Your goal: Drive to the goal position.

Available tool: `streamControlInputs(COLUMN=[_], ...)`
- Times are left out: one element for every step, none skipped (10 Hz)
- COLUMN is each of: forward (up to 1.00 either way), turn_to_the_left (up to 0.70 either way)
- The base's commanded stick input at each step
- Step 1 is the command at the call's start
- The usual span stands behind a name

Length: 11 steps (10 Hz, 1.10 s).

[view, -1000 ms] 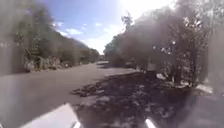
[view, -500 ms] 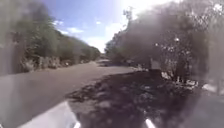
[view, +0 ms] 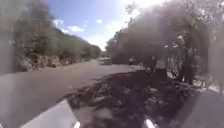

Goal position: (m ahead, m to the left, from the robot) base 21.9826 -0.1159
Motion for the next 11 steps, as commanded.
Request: streamControlInputs(forward=[0.5,0.5,0.5,0.5,0.5,0.5,0.5,0.5,0.5,0.5,0.5], turn_to_the_left=[0.0,0.0,0.0,0.0,0.0,0.0,0.0,0.0,0.0,0.0,0.0])
